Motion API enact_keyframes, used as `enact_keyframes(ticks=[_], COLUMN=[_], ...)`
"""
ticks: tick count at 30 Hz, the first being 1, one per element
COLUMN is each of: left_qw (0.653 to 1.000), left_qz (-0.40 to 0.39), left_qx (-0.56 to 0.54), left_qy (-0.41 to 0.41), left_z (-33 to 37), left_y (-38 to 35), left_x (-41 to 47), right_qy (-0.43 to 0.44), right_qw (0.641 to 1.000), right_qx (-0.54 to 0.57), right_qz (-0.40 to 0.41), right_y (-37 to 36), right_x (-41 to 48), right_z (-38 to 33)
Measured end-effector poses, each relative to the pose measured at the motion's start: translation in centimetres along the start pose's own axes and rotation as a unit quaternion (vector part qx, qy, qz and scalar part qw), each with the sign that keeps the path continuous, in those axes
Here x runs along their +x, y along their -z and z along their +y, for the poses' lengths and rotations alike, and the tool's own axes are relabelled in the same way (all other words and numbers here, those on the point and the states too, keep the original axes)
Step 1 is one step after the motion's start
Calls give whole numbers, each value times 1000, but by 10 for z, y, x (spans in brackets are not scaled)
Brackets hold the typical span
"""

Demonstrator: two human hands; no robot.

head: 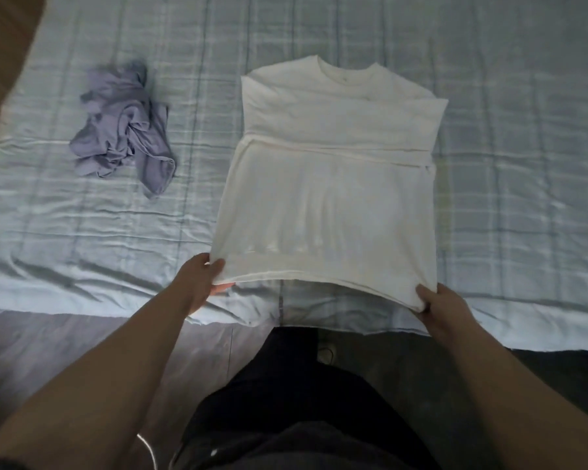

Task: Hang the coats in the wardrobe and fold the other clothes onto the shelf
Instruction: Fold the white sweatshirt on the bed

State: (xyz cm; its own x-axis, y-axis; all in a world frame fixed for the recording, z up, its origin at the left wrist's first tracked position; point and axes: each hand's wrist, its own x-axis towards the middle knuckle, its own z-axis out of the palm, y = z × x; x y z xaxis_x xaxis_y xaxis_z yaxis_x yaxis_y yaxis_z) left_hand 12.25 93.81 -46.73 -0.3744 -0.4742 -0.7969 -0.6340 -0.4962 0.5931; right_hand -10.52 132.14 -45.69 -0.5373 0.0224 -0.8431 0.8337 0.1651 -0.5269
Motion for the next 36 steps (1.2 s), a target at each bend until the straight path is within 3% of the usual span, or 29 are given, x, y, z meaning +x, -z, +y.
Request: enact_keyframes(ticks=[5,10,17,21,25,36], left_qw=[998,992,984,982,986,965], left_qz=[-37,-80,-74,-65,-78,-85], left_qx=[-49,-35,-90,-136,-136,-244], left_qy=[25,91,132,113,55,43], left_z=[0,-35,-45,6,69,227], left_y=[8,26,11,5,-2,-66], left_x=[-61,-112,-133,-104,-77,58], right_qy=[-27,-71,-120,-37,-8,-18], right_qw=[996,994,990,999,999,980], right_qx=[80,76,75,26,-22,193], right_qz=[-34,-23,-14,-6,-39,-39], right_y=[39,79,87,75,54,-47], right_x=[-63,-103,-109,-87,-68,58], right_z=[-16,1,6,-39,-102,-253])
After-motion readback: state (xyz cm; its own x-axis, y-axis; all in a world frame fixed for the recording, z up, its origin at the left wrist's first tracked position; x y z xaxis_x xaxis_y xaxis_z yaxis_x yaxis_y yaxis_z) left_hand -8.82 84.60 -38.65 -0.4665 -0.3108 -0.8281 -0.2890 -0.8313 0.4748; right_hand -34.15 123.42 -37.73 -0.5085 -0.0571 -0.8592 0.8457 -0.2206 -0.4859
